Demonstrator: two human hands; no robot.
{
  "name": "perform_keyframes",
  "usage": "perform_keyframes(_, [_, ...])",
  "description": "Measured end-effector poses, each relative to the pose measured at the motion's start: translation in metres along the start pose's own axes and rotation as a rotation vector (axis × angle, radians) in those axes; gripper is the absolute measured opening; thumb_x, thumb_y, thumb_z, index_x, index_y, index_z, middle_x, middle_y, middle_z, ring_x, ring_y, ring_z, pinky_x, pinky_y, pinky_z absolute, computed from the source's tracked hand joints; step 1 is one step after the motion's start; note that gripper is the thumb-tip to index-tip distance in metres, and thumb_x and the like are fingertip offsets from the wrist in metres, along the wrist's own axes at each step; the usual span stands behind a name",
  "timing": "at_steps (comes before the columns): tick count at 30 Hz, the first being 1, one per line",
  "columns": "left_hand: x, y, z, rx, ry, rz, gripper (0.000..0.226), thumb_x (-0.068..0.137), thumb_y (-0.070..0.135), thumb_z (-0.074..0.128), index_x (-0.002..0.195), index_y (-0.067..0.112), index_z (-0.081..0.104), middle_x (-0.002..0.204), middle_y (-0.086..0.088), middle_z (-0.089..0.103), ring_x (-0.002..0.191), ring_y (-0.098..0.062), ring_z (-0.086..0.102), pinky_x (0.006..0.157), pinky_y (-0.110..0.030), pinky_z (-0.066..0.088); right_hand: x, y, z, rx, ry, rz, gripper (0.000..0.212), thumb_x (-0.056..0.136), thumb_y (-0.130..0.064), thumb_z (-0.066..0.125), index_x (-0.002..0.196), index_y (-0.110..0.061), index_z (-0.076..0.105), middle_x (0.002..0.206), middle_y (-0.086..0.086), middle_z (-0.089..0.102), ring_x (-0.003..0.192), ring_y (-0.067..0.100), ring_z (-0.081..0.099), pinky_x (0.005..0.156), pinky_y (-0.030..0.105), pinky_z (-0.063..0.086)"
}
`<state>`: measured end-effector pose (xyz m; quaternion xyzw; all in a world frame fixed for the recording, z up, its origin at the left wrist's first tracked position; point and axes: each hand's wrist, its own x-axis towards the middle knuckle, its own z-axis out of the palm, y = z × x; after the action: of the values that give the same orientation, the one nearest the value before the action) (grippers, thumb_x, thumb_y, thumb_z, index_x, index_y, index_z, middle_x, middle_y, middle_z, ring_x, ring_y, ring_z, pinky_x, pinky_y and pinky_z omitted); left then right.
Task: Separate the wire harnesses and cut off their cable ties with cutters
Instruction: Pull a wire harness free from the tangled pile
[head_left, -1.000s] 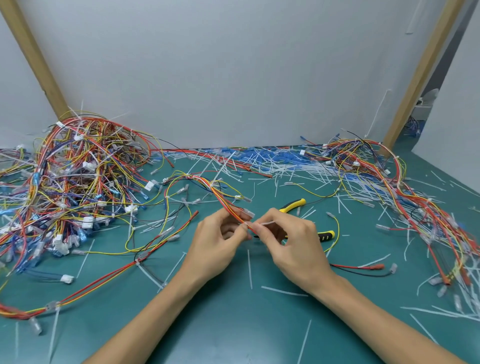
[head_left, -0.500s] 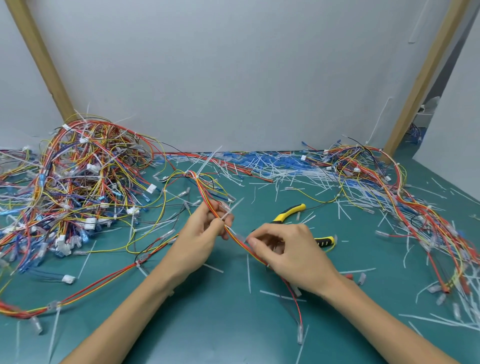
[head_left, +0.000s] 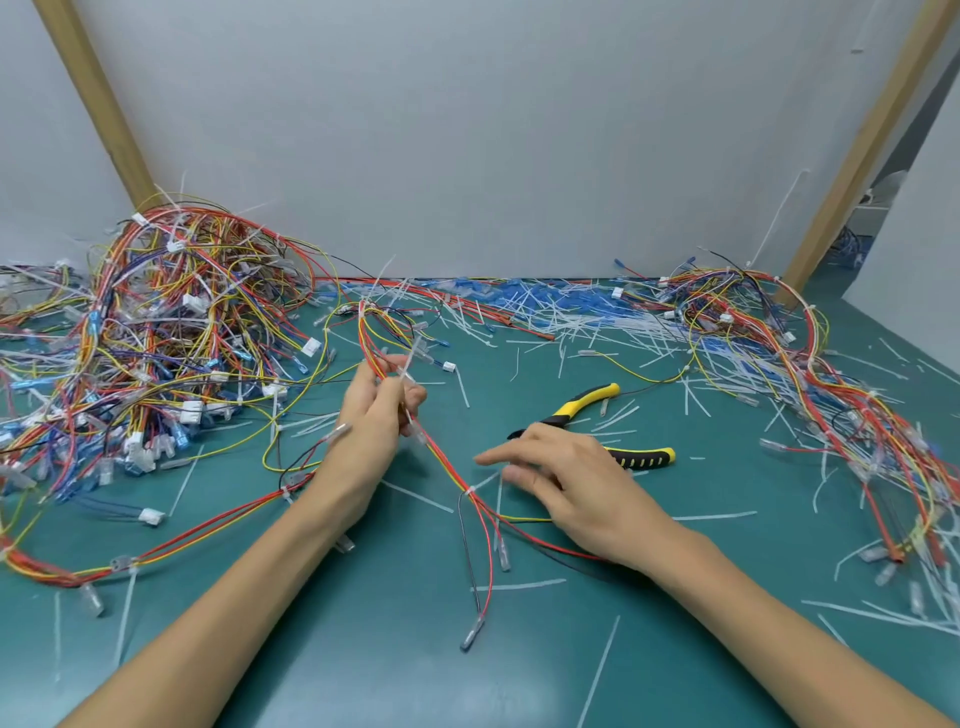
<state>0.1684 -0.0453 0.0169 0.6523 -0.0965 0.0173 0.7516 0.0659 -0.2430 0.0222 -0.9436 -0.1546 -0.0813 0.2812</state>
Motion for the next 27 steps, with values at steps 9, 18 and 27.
perform_keyframes(9, [-0.017, 0.008, 0.013, -0.257, -0.078, -0.109, 0.012, 0.104, 0.006, 0.044, 0.103, 0.014, 0.053, 0.089, -0.008, 0.069, 0.065, -0.018, 0.061, 0.066, -0.023, 0.051, -0.001, -0.001, -0.001, 0.037, 0.197, 0.010, 0.017, 0.089, -0.043, 0.072, 0.081, -0.027, 0.072, 0.081, -0.013, 0.059, 0.067, 0.005, 0.052, 0.066, 0.024, 0.043])
perform_keyframes(18, [-0.046, 0.002, 0.030, 0.337, -0.337, 0.018, 0.019, 0.095, 0.032, 0.063, 0.102, 0.014, 0.066, 0.085, -0.001, 0.076, 0.071, -0.013, 0.069, 0.073, -0.027, 0.056, -0.003, -0.001, -0.009, -0.185, 0.512, 0.065, 0.022, 0.084, -0.044, 0.075, 0.071, -0.027, 0.071, 0.074, -0.012, 0.060, 0.074, 0.012, 0.055, 0.059, 0.037, 0.048])
perform_keyframes(27, [-0.043, 0.000, 0.027, 0.346, -0.341, 0.054, 0.004, 0.089, 0.011, 0.074, 0.087, 0.012, 0.070, 0.078, -0.003, 0.077, 0.075, -0.019, 0.075, 0.070, -0.028, 0.057, -0.001, -0.002, -0.003, 0.017, 0.479, 0.017, 0.009, 0.089, -0.027, 0.075, 0.081, -0.024, 0.074, 0.082, -0.013, 0.060, 0.076, 0.008, 0.056, 0.067, 0.039, 0.050])
